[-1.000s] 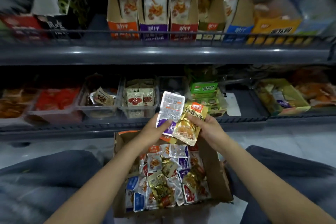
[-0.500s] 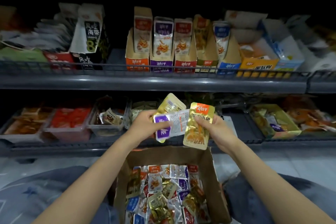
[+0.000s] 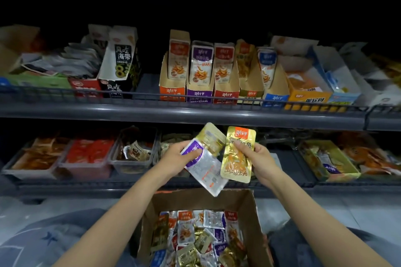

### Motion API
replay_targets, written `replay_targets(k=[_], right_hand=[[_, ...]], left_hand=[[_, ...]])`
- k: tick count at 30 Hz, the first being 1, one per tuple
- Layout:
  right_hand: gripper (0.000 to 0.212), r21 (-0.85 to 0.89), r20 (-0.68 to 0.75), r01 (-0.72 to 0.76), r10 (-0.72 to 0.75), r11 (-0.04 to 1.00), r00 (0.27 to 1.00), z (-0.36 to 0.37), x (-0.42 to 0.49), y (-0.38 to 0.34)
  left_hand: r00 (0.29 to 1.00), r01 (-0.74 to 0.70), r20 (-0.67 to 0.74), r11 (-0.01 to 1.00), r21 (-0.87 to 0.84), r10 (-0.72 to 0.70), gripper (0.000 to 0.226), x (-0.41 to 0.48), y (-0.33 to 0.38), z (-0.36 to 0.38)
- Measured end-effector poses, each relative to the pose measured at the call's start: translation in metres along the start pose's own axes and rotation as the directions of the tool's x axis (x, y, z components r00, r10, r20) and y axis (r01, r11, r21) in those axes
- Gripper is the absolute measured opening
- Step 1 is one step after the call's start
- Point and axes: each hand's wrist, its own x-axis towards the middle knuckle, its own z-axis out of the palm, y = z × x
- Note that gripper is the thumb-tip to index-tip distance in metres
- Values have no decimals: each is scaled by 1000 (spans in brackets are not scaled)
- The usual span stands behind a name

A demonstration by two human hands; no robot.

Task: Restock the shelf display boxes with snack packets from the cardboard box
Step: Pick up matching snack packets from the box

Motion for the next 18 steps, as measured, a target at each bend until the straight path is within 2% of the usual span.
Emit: replay_targets(k=[3, 5, 8, 11, 13, 15, 18], right_hand=[[22, 5, 36, -23, 23, 1000, 999, 11, 3, -4], [29, 20, 20, -26, 26, 999, 999, 17, 6, -7], [28, 15, -16, -12, 12, 1000, 1000, 22, 11, -13], [19, 14, 8, -29, 29, 999, 1000, 26, 13, -12], [19, -3, -10, -61, 61, 998, 998, 26, 14, -12], [19, -31, -80, -40, 37, 999, 996, 21, 18, -15], [14, -26, -174, 46, -50, 999, 983, 9, 21, -24]], left_hand=[[998, 11, 60, 999, -44, -9, 19, 2, 5, 1], [999, 37, -3, 994, -106, -37, 22, 4, 9, 4], [962, 200, -95, 895, -398, -257, 25, 11, 10, 6], [932, 301, -33, 823, -482, -361, 39, 15, 12, 7], [923, 317, -57, 836, -449, -381, 46, 20, 11, 9], [919, 295, -107, 842, -452, -379, 43, 27, 10, 7], [922, 243, -98, 758, -605, -374, 38, 33, 5, -3]])
